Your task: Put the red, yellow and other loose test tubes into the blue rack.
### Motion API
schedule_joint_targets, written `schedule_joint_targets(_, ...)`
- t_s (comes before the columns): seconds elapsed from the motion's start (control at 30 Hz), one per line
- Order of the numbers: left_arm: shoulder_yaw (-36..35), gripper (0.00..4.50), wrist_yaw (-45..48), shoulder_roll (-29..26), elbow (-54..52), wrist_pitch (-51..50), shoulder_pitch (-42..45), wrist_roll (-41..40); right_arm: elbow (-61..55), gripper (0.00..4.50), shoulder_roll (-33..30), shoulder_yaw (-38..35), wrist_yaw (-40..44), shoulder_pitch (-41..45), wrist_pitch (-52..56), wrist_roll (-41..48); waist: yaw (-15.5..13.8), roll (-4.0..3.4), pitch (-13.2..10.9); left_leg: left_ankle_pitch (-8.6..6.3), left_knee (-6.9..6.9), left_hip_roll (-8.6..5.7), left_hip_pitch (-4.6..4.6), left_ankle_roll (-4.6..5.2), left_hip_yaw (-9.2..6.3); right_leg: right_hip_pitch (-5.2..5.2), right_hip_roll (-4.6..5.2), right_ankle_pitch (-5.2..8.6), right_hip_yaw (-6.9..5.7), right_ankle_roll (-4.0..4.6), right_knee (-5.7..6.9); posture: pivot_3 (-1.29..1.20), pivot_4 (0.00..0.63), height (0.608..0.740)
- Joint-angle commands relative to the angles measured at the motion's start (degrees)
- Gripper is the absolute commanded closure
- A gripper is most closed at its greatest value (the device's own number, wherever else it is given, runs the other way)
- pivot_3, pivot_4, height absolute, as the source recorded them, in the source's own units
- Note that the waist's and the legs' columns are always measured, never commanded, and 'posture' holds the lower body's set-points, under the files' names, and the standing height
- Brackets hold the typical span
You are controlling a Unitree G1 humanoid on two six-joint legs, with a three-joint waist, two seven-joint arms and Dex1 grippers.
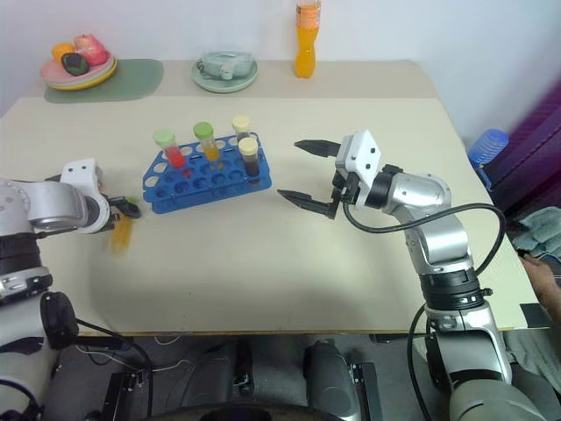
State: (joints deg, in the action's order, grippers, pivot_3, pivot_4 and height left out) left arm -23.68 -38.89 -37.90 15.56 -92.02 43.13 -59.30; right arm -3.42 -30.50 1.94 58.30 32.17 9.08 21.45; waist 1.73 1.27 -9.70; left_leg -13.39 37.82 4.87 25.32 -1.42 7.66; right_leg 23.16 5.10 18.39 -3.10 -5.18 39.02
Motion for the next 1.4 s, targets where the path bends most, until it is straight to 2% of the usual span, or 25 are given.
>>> schedule_joint_targets(0.03,0.01,2.74,-0.53,-0.50,0.03,-0.48,0.00,-0.38,-2.68,0.00,-1.01,-1.70,-0.48,0.18,-0.89,0.37,-0.07,0.00,0.00,0.00,0.00,0.00,0.00,0.00,0.00,0.00,0.00,0.00,0.00,0.00,0.00,0.00,0.150,0.740)
schedule_joint_targets(0.1,-0.18,3.62,-0.94,-0.56,-0.42,-0.48,-0.95,-0.85,-2.58,0.00,-0.99,-1.61,-0.55,0.11,-0.96,0.31,-0.22,0.00,0.00,0.00,0.00,0.00,-0.01,0.00,0.00,0.00,0.00,0.00,0.00,0.00,0.01,0.00,0.150,0.740)
schedule_joint_targets(0.13,-0.39,3.73,-1.16,-0.77,-0.87,-0.48,-1.74,-1.45,-2.52,0.00,-0.93,-1.49,-0.58,0.09,-0.98,0.28,-0.29,0.00,0.00,0.00,0.01,0.00,0.00,0.00,0.00,0.00,0.00,0.00,0.00,0.00,0.01,0.00,0.150,0.740)
schedule_joint_targets(0.27,-1.45,3.73,-0.35,-2.18,-4.86,-0.48,-5.55,-4.65,-2.18,0.00,-0.69,-1.17,-0.52,0.23,-1.07,0.25,-0.30,0.00,0.00,0.00,0.00,0.00,-0.01,0.00,0.01,0.00,0.01,0.00,0.02,0.00,0.00,0.00,0.150,0.740)
schedule_joint_targets(0.37,-1.40,3.73,7.30,-4.17,-16.46,0.13,-11.05,-4.34,-1.90,0.00,-0.69,-1.21,-0.26,0.20,-1.23,0.34,0.09,-0.01,0.00,0.00,-0.02,0.01,-0.03,0.00,0.01,0.01,0.01,0.00,0.04,0.00,0.02,0.00,0.150,0.740)
schedule_joint_targets(0.43,-5.52,3.73,19.37,-3.16,-28.70,8.04,-19.80,-6.92,-1.42,0.00,-0.76,-1.28,-0.02,0.24,-1.45,0.33,0.58,-0.02,0.01,0.00,-0.03,0.01,-0.02,0.00,0.01,0.01,0.01,0.00,0.03,0.00,0.01,0.00,0.150,0.740)
schedule_joint_targets(0.5,-4.33,3.73,38.47,-7.10,-41.44,20.97,-31.37,-2.59,-1.03,0.00,-0.75,-1.23,0.10,0.41,-1.59,0.27,0.92,-0.01,0.00,0.00,-0.09,0.00,-0.03,-0.01,0.04,0.02,0.04,0.00,0.06,0.00,0.00,0.00,0.150,0.740)
schedule_joint_targets(0.6,-3.46,3.73,50.84,-8.70,-49.02,35.59,-42.27,6.59,-0.81,0.00,-0.48,-1.01,-0.19,0.90,-1.19,0.30,0.58,-0.04,0.01,0.04,-0.12,0.01,-0.02,-0.10,0.07,0.08,0.01,0.00,0.02,0.03,0.00,0.00,0.150,0.740)
schedule_joint_targets(0.67,-2.92,3.73,57.79,-8.72,-51.46,43.05,-46.18,10.31,-0.68,0.00,-0.42,-0.93,-0.25,1.17,-1.08,0.25,0.33,-0.05,0.01,0.05,-0.11,-0.01,-0.02,-0.13,0.12,0.02,0.00,-0.01,-0.04,0.08,-0.01,0.00,0.150,0.740)
schedule_joint_targets(0.73,-3.11,3.73,62.11,-5.23,-53.99,52.63,-46.47,13.09,-0.72,0.00,-0.43,-0.90,-0.48,1.45,-0.86,0.11,0.16,-0.05,0.01,0.03,-0.11,-0.02,-0.02,-0.09,0.13,0.00,0.01,-0.02,-0.04,0.10,-0.05,0.00,0.150,0.740)
schedule_joint_targets(0.8,-2.47,3.73,61.85,-0.72,-52.53,59.65,-42.94,15.59,-1.15,0.00,-0.45,-1.25,-1.01,1.56,-0.10,0.40,-0.36,-0.04,0.01,0.00,-0.10,-0.02,0.00,-0.05,0.11,-0.01,0.02,-0.02,-0.04,0.10,-0.09,0.00,0.150,0.740)
schedule_joint_targets(1.07,10.26,3.73,59.71,9.24,-38.55,78.06,-28.13,34.07,-4.23,0.00,-2.30,-3.37,-2.85,-1.42,1.38,0.73,-1.17,-0.03,0.02,-0.07,-0.01,-0.01,0.05,0.11,0.19,-0.07,-0.02,-0.04,-0.04,0.05,-0.25,0.00,0.150,0.740)
schedule_joint_targets(1.27,15.97,3.73,60.98,14.42,-24.71,91.45,-22.79,43.43,-8.91,0.00,-4.04,-5.01,-4.81,-4.42,3.54,1.55,-1.04,-0.03,0.02,-0.07,0.00,0.00,0.05,0.11,0.20,-0.07,-0.05,-0.04,-0.05,0.04,-0.25,0.00,0.150,0.740)
schedule_joint_targets(1.4,18.75,3.73,63.12,18.06,-15.06,100.04,-20.26,46.39,-11.93,0.00,-4.95,-6.13,-6.30,-6.42,5.39,1.92,-1.23,-0.03,0.02,-0.07,0.01,0.00,0.05,0.11,0.21,-0.07,-0.05,-0.04,-0.06,0.04,-0.25,0.00,0.150,0.740)
